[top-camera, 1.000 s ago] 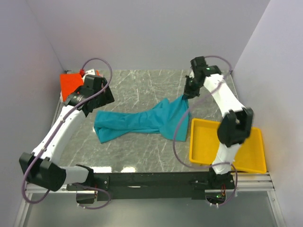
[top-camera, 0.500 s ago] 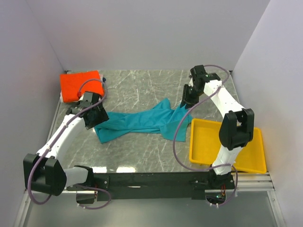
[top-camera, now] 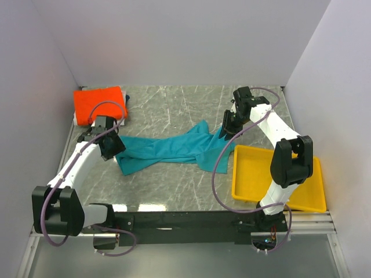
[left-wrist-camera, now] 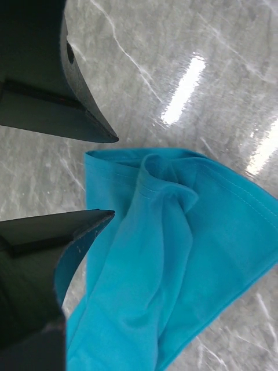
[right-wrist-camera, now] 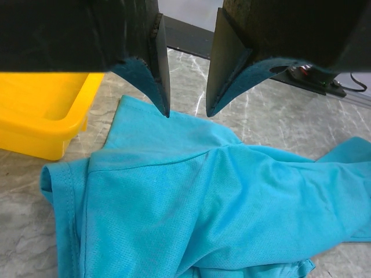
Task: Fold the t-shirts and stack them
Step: Flatten the tshirt out
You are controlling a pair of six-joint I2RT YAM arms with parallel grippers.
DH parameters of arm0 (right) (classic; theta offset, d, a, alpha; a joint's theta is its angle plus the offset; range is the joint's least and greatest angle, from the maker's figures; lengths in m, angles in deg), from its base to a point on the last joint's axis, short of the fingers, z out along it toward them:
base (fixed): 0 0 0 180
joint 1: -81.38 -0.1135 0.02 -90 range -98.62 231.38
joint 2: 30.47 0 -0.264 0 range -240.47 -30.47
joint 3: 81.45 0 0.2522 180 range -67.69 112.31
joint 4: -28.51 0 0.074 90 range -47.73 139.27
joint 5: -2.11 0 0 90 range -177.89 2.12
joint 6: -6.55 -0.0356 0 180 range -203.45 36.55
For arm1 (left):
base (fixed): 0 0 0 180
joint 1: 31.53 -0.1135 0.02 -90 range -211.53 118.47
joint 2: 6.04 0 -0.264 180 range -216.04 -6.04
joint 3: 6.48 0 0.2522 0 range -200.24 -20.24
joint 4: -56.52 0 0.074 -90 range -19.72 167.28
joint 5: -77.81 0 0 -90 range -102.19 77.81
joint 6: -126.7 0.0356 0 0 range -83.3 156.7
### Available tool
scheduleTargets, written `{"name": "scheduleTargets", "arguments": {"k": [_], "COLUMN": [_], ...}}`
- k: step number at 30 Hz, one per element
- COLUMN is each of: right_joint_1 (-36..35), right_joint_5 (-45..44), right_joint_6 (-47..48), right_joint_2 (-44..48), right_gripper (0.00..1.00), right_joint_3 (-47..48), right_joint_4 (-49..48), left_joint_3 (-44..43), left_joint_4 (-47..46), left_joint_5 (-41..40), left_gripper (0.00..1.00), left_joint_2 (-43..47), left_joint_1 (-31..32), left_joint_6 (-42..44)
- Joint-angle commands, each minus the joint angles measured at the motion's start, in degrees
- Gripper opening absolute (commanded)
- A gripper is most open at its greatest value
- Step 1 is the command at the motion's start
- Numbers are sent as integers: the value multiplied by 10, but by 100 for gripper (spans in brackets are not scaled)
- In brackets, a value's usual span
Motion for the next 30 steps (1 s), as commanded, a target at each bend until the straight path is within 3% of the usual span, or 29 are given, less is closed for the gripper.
{"name": "scheduleTargets", "arguments": {"k": [1,15,22,30], "right_joint_1": [-4,-6,-6,-16], "right_joint_5": [5,6,10,16], "right_joint_6": [-2,1,4,7], "right_joint_2": [22,24,28,62], "right_gripper": [39,38,38,37], "right_joint_3": [14,-1,0,-60], "right_joint_4": [-14,-12,-5,-4], "left_joint_3": [4,11,8,8], "left_joint_4": [-43,-85,-87,-85], "left_joint_5": [8,32,33,32], "left_gripper": [55,46,22,6], "left_joint_2": [-6,-49,-56,-58], "left_joint_1": [-14,-26,-29,-35], "left_joint_6": [13,20,24,31]}}
